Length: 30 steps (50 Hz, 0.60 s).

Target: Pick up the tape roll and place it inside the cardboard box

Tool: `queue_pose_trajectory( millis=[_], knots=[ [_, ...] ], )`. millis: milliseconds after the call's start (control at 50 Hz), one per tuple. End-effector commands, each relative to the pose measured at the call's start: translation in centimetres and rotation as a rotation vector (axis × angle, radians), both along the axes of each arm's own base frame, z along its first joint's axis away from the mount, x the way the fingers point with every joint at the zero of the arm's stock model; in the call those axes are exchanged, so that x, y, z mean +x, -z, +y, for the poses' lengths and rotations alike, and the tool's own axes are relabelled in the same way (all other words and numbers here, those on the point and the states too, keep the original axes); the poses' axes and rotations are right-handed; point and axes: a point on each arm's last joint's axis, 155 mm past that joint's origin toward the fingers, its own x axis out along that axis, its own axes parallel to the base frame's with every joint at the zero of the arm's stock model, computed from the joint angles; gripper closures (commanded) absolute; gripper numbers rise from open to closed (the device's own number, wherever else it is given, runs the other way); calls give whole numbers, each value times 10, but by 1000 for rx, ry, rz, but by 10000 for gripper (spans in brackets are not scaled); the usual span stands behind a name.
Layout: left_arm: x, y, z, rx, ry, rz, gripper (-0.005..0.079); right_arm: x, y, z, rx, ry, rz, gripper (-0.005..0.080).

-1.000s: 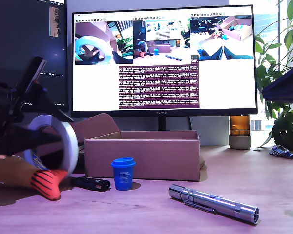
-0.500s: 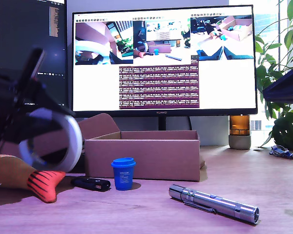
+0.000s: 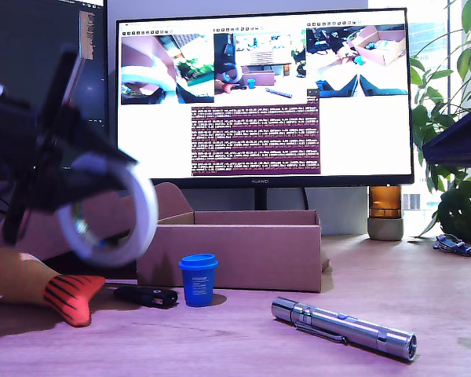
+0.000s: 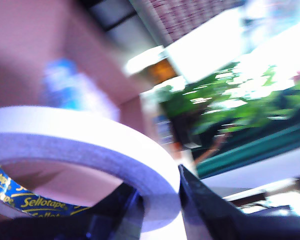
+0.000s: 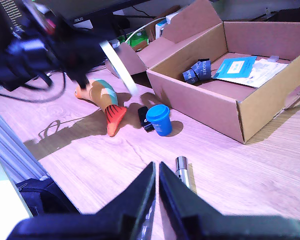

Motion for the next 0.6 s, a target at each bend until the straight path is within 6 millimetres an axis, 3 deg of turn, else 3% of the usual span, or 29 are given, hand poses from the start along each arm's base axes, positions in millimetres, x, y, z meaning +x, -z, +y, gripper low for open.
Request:
queue_pose_trajectory(
  millis=[0,160,340,480,580],
  knots=[
    [-6,-20,-3,-29,17,-51,763,-1,2,1,-2,-5,-1,763],
    [-21,-46,-12,-74,58,-96,763,-1,2,1,-2,-5,-1,763],
    [-37,-73,-36,-19,166,-255,763,-1,2,1,-1,-5,-1,763],
    [-41,-94,-61,135,238,-443,763,-1,2,1,-1,-5,-1,763],
    [-34,-94,-75,343,255,-578,763,-1,2,1,-1,-5,-1,763]
  ],
)
